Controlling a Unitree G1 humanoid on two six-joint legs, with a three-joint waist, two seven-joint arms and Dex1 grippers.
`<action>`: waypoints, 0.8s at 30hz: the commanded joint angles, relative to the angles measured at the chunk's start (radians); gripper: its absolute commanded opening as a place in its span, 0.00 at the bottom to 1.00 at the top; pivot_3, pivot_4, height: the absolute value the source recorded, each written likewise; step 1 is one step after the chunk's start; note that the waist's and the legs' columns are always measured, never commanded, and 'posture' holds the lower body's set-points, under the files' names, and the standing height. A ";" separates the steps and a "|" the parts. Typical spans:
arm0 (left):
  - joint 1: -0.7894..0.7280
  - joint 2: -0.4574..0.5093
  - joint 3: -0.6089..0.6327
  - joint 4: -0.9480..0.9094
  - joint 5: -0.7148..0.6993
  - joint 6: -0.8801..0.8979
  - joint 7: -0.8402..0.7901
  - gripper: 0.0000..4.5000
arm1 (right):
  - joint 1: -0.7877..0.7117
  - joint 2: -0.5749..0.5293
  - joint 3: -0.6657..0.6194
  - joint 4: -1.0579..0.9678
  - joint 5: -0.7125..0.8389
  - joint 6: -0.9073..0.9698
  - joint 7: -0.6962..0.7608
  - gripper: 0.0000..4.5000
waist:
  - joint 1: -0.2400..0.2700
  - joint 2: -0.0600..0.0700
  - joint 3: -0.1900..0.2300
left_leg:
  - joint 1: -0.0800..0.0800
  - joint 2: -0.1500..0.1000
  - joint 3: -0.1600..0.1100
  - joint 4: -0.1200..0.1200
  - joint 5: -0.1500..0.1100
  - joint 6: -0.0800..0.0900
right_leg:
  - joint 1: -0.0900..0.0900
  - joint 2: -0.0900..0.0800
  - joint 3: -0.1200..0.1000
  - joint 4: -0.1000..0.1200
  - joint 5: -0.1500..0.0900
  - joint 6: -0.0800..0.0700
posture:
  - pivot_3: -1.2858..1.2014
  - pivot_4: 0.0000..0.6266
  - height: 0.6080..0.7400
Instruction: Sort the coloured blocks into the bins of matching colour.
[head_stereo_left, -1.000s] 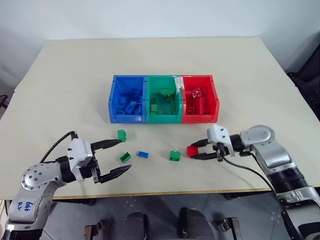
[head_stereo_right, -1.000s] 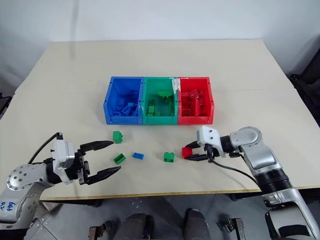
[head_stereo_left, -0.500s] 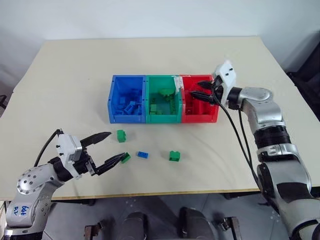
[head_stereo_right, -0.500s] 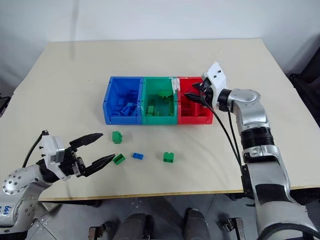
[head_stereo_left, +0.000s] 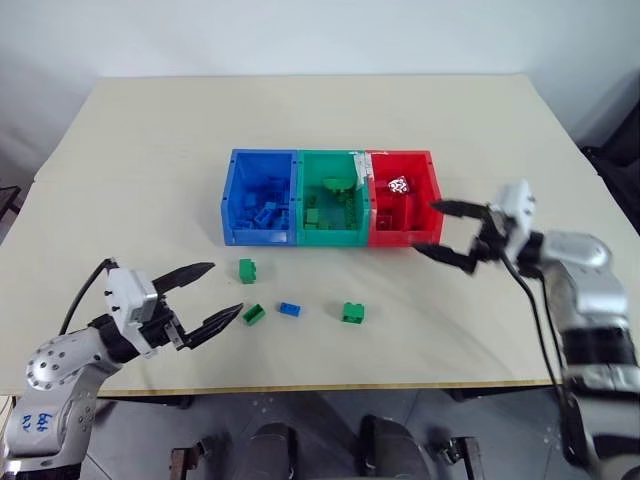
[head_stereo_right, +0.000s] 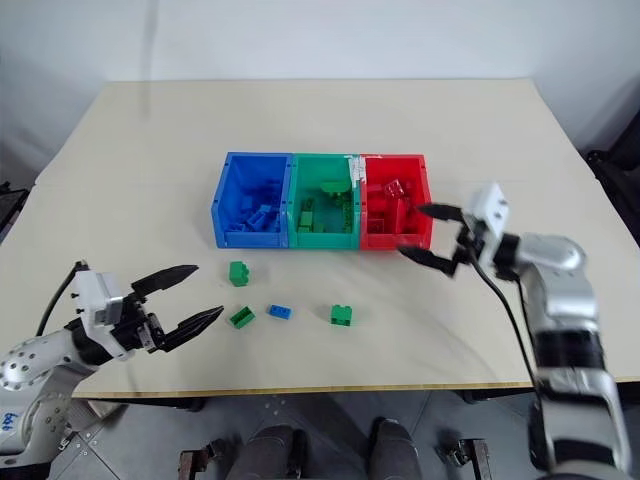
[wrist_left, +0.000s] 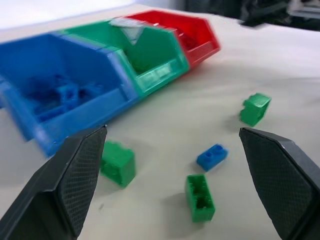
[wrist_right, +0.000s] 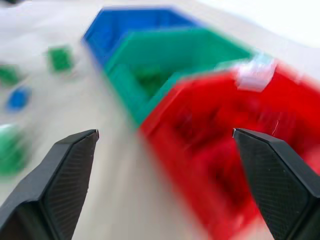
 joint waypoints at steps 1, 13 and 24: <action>-0.062 0.005 -0.068 0.012 0.011 -0.007 -0.040 1.00 | 0.148 -0.064 -0.095 -0.110 0.038 -0.095 0.065 0.99 | 0.001 0.000 0.000 | 0.000 0.000 0.000 0.000 0.000 0.000 | 0.000 0.000 0.000 0.000 0.000 0.000 | 0.52 0.24 1.00; -0.200 0.007 -0.221 0.159 0.107 -0.134 -0.176 1.00 | 0.273 -0.125 -0.026 -0.222 0.004 -0.071 0.071 0.99 | -0.018 0.000 0.000 | 0.004 0.002 0.004 0.000 0.000 0.000 | 0.001 0.000 0.002 0.001 0.000 0.000 | 0.52 0.24 1.00; -0.022 0.061 -0.077 0.091 0.090 -0.140 -0.148 1.00 | 0.032 0.013 0.391 -0.389 -0.079 0.308 -0.039 0.99 | -0.012 0.000 0.000 | 0.001 0.001 0.000 0.000 0.000 0.000 | 0.000 -0.001 0.001 0.000 0.000 0.000 | 0.52 0.24 1.00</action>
